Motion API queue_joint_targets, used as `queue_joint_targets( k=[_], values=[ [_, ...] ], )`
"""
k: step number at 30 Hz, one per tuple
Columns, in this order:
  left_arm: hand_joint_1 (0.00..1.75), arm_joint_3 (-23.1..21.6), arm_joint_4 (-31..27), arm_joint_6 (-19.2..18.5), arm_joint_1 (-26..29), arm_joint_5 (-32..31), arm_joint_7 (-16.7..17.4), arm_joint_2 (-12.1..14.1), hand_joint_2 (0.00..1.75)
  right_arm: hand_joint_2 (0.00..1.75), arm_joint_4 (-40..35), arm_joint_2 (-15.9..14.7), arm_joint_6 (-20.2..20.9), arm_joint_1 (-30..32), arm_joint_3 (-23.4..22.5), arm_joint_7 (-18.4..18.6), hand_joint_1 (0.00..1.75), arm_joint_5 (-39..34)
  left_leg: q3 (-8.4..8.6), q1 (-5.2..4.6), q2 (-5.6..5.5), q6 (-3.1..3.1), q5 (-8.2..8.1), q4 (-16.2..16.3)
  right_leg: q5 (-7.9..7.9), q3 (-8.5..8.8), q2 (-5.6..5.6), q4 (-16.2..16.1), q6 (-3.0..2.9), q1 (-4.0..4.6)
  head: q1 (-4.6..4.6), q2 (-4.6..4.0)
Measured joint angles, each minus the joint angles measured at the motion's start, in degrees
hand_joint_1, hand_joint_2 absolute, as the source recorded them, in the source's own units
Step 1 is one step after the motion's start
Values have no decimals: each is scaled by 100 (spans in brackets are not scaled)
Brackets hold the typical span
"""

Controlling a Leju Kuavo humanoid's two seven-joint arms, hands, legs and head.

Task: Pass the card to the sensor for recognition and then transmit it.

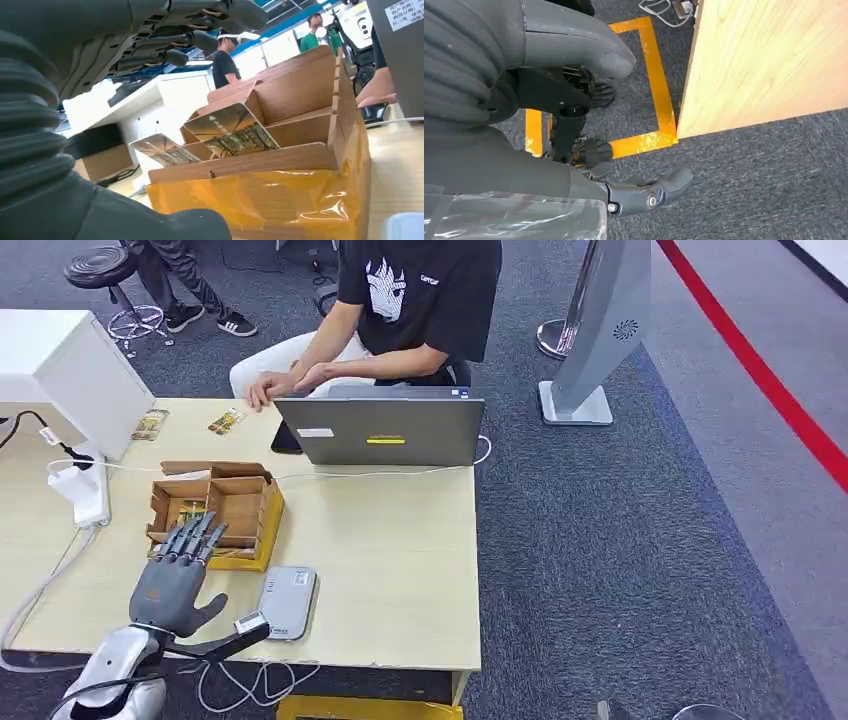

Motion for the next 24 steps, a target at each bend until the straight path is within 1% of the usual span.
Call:
queue_joint_targets(
  k=[3, 8, 13, 19, 22, 24],
  values=[
    [0, 31, 136, 13, -88, -76, 0, -2, 175, 175, 0, 9, 2, -8, 0, 11, 0, 17, 0, 0, 0, 0, 0, 0, 0, 0, 0, 0, 0, 0, 0, 0],
    [0, 33, 531, 161, -345, -317, 0, -37, 175, 175, 0, 44, 9, -39, 4, 31, 0, 59, 1, 0, 0, -2, 2, 0, 1, 0, 0, 0, 0, 0, -2, -2],
    [0, 33, 798, 275, -535, -394, 83, -66, 175, 175, 0, 90, 9, -53, 4, 33, 0, 48, 0, 0, 1, -2, 2, 0, 1, 0, 2, 0, 0, 0, 0, 0],
    [0, 40, 919, 313, -567, -442, 125, -46, 175, 175, 0, 94, 9, -55, 4, 31, 0, 44, 0, 0, 1, -2, 2, 0, 1, -1, 1, 0, 0, 0, -2, 0],
    [0, 44, 999, 398, -591, -604, 236, -35, 175, 175, 0, 94, 7, -55, 7, 31, 0, 44, 0, 0, 1, -2, 2, 0, 1, -1, 1, 0, 0, 0, 0, 0],
    [0, 66, 1058, 437, -618, -643, 247, -31, 175, 175, -2, 94, 7, -55, 7, 31, 0, 24, 0, 0, 0, -2, 2, 0, 1, 0, 1, 0, 0, 0, 0, 0]
  ],
)
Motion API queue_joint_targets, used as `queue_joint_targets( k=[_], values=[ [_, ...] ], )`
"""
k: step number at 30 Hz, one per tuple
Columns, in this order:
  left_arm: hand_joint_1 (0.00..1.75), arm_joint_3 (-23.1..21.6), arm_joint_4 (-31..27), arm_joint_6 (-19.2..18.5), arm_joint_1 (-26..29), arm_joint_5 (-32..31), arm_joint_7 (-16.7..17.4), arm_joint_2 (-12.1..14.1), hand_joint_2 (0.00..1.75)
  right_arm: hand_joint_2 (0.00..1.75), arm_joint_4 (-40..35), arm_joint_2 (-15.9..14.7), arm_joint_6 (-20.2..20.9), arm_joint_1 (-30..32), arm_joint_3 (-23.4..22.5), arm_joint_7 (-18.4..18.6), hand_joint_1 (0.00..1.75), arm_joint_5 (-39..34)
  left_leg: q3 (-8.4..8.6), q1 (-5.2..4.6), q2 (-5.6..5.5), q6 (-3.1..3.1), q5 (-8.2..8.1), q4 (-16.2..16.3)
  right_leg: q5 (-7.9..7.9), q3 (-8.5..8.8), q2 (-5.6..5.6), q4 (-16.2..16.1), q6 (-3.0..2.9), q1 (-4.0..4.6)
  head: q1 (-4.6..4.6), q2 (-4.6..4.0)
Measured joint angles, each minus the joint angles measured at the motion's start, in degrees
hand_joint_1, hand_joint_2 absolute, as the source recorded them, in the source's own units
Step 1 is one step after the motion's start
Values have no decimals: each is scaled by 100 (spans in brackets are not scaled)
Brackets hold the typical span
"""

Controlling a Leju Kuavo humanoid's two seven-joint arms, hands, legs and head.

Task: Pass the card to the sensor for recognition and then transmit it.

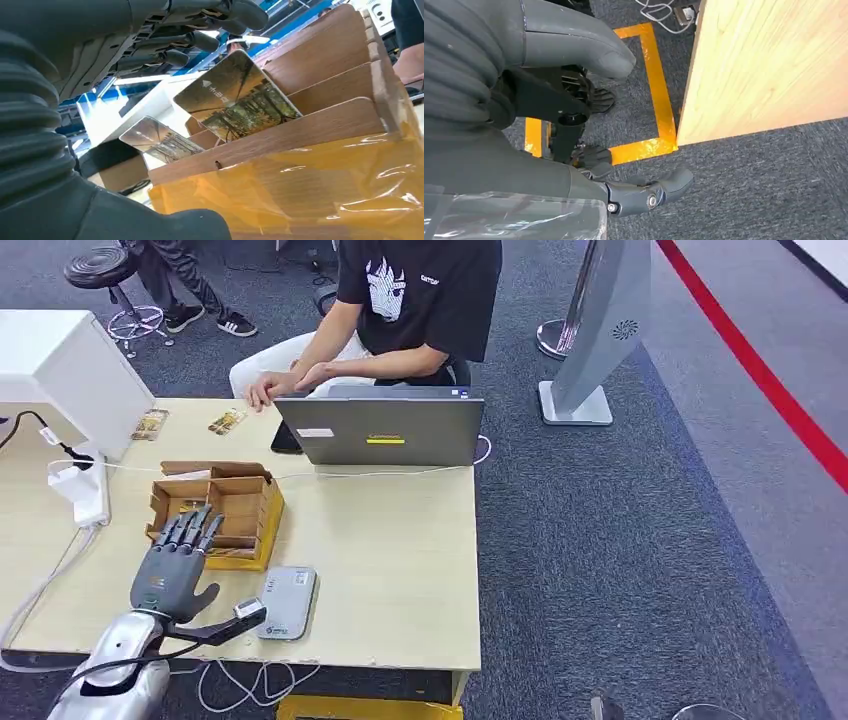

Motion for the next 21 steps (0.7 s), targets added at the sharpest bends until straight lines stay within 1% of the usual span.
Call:
queue_joint_targets(
  k=[4, 5, 6, 21],
  values=[
    [0, 35, 72, 72, -29, -41, 0, 0, 175, 175, 0, 0, 0, 0, 0, 2, 0, -13, 1, 0, 0, 0, 0, 0, 0, 1, 0, 0, 0, 0, 0, -2],
    [157, 42, 85, 76, -33, -41, 0, 0, 175, 175, 0, 0, 0, 1, 0, 2, 0, -13, 0, 0, 0, 0, 0, 0, 0, 1, 0, 0, 0, 0, 0, 0],
    [175, 48, 102, 79, -37, -46, 0, 0, 175, 175, 0, 0, -2, 0, 0, 2, 0, -13, 0, 0, 0, 0, 0, 0, 0, 1, 0, 0, 0, 0, 0, 0],
    [175, 122, 188, 181, -116, 31, -116, 0, 175, 175, -4, 0, -7, 0, 4, 0, 0, -11, 1, 0, 0, 0, 0, 0, 0, 2, 0, 0, 0, 0, 0, 0]
  ],
)
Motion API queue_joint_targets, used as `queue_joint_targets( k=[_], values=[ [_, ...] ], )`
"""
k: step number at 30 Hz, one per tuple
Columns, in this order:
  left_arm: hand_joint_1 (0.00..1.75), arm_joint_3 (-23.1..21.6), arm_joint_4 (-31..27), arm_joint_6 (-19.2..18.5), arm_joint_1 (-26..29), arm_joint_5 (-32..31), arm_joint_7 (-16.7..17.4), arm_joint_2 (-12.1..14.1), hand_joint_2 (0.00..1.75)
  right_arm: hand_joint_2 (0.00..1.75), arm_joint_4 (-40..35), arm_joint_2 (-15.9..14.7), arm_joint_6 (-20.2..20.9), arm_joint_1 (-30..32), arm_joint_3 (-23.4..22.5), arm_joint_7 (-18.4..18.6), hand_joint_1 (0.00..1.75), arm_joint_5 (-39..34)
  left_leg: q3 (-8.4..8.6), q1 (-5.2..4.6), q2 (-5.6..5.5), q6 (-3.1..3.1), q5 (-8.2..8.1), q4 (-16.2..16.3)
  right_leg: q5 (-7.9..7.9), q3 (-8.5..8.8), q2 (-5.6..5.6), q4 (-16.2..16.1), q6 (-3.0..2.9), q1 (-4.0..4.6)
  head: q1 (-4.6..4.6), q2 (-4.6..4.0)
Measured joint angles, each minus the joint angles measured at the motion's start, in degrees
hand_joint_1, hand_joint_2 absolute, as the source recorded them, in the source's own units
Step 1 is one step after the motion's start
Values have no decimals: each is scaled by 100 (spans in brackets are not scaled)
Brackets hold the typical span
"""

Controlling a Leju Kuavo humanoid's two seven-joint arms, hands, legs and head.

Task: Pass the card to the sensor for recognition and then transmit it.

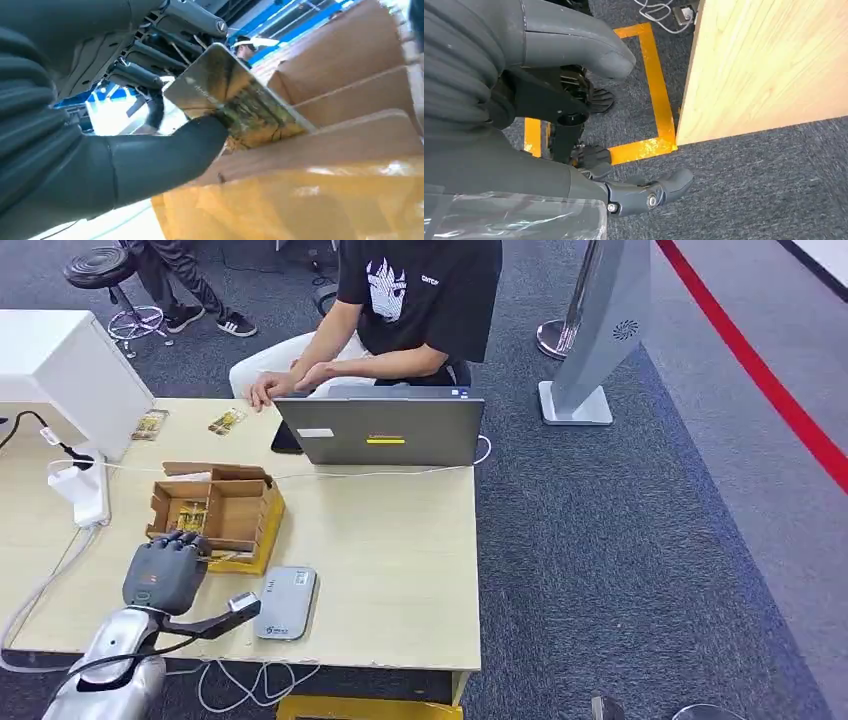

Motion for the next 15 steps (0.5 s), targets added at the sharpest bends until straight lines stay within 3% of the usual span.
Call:
queue_joint_targets(
  k=[15],
  values=[
    [175, 2, 26, 142, -31, -42, -28, 0, 175, 175, -2, 0, -44, -4, 20, 0, 0, 59, 0, 0, -2, 0, 0, 0, 0, -2, -1, 0, 0, 0, 0, 0]
  ],
)
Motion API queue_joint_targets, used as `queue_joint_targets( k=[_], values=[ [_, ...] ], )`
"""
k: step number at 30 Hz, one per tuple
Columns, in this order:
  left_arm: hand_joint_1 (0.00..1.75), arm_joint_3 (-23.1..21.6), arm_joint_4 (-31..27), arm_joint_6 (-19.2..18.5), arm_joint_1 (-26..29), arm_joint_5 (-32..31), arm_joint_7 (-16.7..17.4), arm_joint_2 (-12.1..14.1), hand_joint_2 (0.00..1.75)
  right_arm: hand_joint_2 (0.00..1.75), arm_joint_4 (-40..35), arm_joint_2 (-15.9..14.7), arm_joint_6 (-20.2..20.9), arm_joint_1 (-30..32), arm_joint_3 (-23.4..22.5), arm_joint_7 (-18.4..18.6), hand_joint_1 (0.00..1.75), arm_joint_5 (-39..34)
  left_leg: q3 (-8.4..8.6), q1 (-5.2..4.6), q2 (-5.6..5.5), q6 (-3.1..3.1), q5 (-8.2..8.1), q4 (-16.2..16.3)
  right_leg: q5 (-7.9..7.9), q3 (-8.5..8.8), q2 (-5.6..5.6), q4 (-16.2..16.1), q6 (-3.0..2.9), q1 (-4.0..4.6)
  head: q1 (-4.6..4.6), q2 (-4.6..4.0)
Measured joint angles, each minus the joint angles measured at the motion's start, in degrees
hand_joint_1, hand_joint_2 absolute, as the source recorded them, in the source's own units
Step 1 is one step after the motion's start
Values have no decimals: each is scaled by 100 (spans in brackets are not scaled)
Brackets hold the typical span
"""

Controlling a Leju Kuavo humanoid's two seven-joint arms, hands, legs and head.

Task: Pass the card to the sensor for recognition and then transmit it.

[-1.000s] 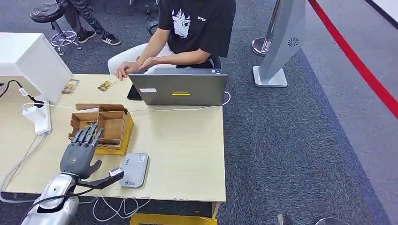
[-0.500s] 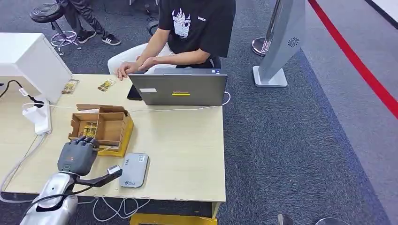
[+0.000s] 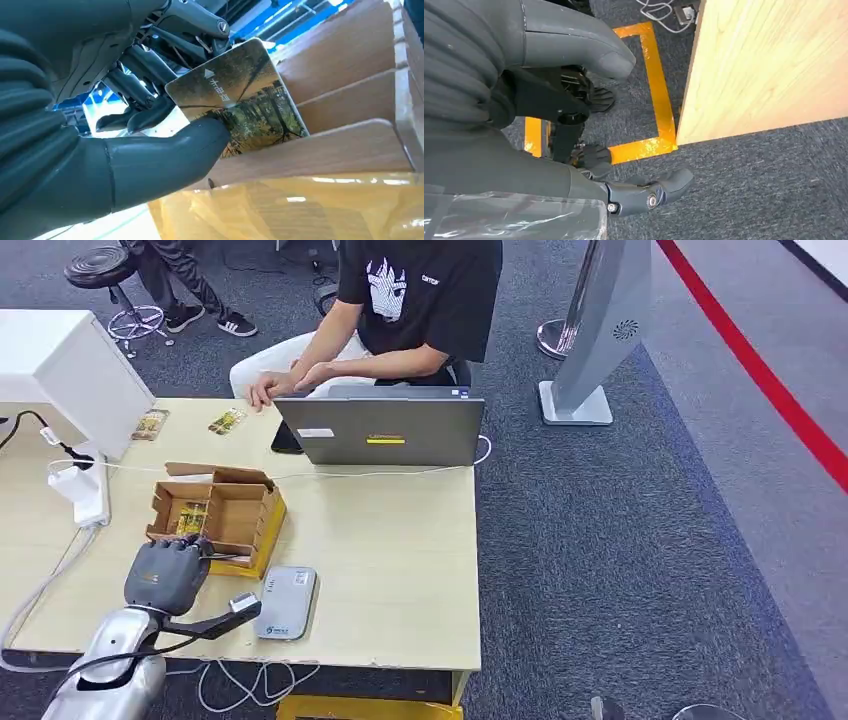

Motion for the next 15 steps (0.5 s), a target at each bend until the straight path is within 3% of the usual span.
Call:
queue_joint_targets(
  k=[8, 15],
  values=[
    [175, 0, -504, 107, -325, -26, -7, -61, 175, 175, -7, 24, -59, -38, 136, 61, 0, 109, 0, 0, -1, 2, 4, 1, 3, -1, -2, 0, 2, 0, -2, 0],
    [175, -4, -1217, -457, -997, 2, -24, -138, 175, 175, -9, 46, 29, -76, 173, 87, 0, 30, 1, 0, 0, 1, 5, 2, 7, -2, 1, 0, 1, 0, 0, 0]
  ],
)
